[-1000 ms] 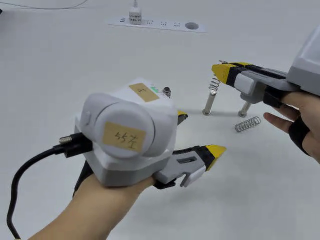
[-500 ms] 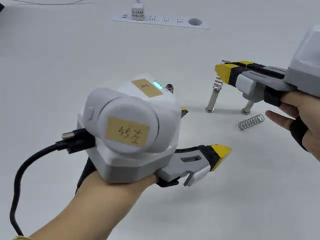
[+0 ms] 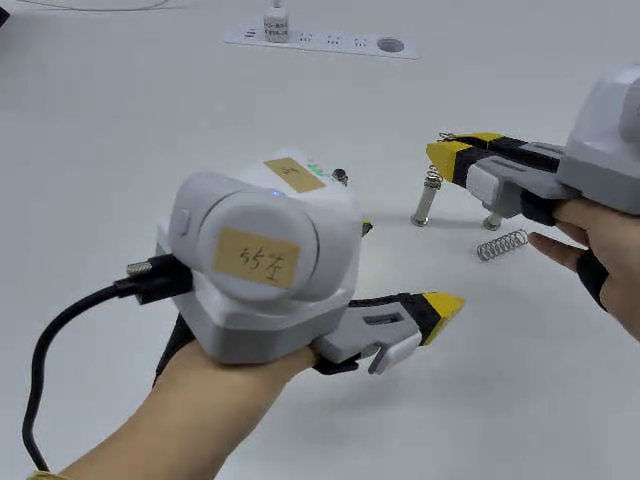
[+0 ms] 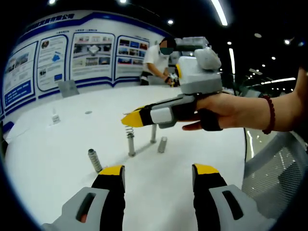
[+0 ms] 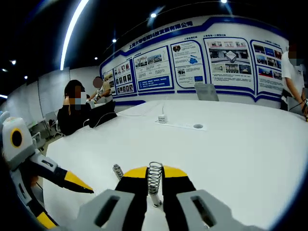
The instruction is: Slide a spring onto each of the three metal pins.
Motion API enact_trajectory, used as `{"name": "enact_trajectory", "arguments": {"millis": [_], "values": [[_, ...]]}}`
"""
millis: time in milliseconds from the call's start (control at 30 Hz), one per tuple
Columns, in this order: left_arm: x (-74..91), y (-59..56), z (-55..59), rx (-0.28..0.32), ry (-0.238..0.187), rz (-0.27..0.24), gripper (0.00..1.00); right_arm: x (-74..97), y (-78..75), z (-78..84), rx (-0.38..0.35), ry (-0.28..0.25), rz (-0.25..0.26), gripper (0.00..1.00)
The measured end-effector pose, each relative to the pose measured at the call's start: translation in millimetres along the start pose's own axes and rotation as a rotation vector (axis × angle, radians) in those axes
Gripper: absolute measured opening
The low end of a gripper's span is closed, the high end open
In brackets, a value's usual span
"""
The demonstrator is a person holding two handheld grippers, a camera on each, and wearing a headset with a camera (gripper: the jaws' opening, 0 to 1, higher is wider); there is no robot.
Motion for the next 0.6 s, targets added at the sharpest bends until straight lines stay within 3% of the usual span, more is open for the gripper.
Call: {"name": "enact_trajectory", "arguments": {"millis": [367, 600], "values": [[-0.3, -0.5, 0.4, -0.003, 0.003, 0.001, 0.57, 2.7, 7.3, 3.5, 0.087, 0.028, 0.010, 0.12], [-0.5, -2.0, 0.7, -0.008, 0.005, 0.005, 0.57, 1.9, 9.8, 10.9, 0.100, 0.054, 0.005, 0.12]]}}
Point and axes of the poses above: the centre of the closed fingertips' face, and the gripper's own axes: x roughly backward along the fingers, y roughly to its left, z roughly out of its underside, the point moved 2 cm from there along x, roughly backward along the fingers, and after that the axes turned 13 degrees about x, right-handed, at the moved point
